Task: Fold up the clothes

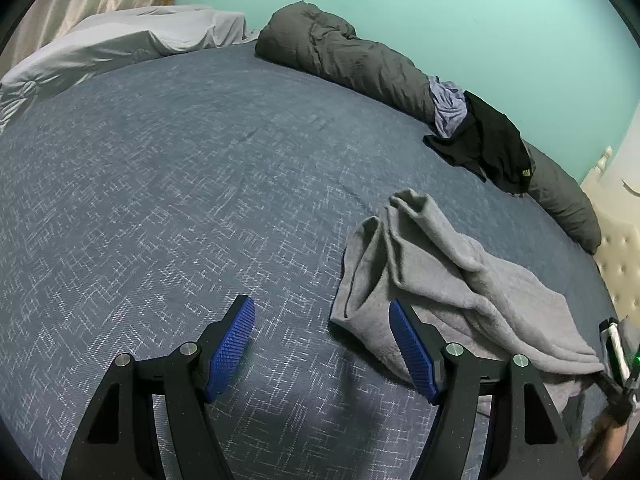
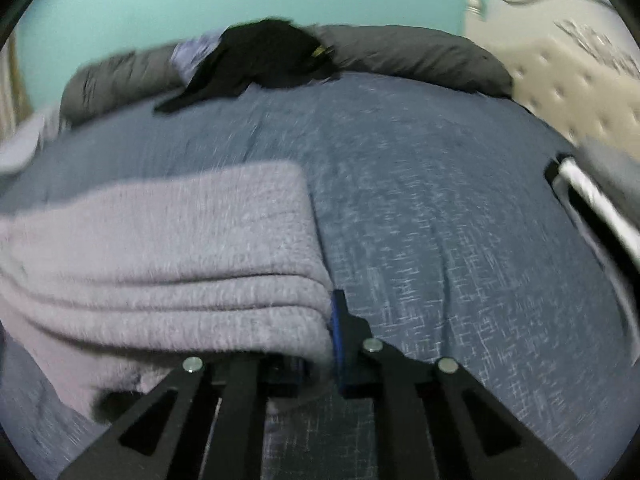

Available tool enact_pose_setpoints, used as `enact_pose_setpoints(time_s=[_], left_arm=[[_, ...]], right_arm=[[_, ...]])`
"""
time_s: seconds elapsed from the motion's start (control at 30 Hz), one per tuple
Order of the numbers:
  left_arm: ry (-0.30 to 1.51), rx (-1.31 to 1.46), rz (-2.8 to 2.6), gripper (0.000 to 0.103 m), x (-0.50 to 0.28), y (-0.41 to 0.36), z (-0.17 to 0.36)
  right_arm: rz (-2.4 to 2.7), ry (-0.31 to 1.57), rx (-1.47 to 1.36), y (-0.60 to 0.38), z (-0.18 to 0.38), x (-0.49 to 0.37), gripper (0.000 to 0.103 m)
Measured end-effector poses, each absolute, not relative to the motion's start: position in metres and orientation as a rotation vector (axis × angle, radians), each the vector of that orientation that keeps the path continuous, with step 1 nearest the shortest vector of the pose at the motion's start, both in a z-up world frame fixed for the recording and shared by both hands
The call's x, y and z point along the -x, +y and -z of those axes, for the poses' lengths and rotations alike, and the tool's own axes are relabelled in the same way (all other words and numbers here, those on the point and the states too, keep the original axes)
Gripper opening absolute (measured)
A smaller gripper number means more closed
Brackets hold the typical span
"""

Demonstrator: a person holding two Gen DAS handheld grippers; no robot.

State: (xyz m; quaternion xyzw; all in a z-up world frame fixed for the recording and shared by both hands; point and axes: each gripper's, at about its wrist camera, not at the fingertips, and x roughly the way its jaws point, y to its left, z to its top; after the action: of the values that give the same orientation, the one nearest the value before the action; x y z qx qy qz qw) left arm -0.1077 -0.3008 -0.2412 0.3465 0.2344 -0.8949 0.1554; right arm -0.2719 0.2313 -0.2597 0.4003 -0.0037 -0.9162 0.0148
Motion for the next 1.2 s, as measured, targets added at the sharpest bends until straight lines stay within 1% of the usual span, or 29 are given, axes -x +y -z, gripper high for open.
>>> enact_pose_setpoints(time_s=[0.1,0.17,0.33,0.43,0.5,0.53,0.6,0.77,0.97,1.07,1.13,1.2], left_arm=[[0.67,-0.995,2.562,0.074,0.108,-0.301,0.241],[0.667,-1.0,2.563,0.074,0.109,-0.301,0.242],[0.671,-1.0,2.564,0.074,0.11,-0.301,0.242],[0.673,-1.001,2.565,0.074,0.112,-0.301,0.242],[0.673,-1.001,2.569,0.074,0.113,-0.299,0.241],[0.67,-1.001,2.571,0.074,0.113,-0.299,0.241],[0.665,-1.001,2.573,0.074,0.114,-0.297,0.241],[0.654,-0.983,2.575,0.074,0.112,-0.296,0.238],[0.637,-0.978,2.585,0.074,0.116,-0.291,0.235],[0.615,-0.975,2.599,0.074,0.12,-0.286,0.232],[0.609,-0.968,2.603,0.074,0.122,-0.283,0.231],[0.609,-0.962,2.607,0.074,0.125,-0.282,0.23]], right_arm=[[2.866,-0.199,-1.284,0.244,0.262,0.276,0.009],[2.862,-0.281,-1.34,0.249,0.27,0.277,0.009],[2.81,-0.135,-1.475,0.237,0.285,0.275,0.009],[2.743,-0.123,-1.536,0.237,0.283,0.275,0.019],[2.696,-0.135,-1.57,0.24,0.276,0.271,0.037],[2.679,-0.142,-1.586,0.243,0.272,0.268,0.039],[2.64,-0.167,-1.59,0.249,0.262,0.262,0.04],[2.589,-0.237,-1.55,0.259,0.234,0.245,0.04],[2.58,-0.248,-1.521,0.243,0.254,0.265,0.04],[2.575,-0.253,-1.508,0.236,0.265,0.275,0.027],[2.571,-0.256,-1.499,0.23,0.272,0.282,0.023],[2.568,-0.259,-1.49,0.225,0.279,0.288,0.017]])
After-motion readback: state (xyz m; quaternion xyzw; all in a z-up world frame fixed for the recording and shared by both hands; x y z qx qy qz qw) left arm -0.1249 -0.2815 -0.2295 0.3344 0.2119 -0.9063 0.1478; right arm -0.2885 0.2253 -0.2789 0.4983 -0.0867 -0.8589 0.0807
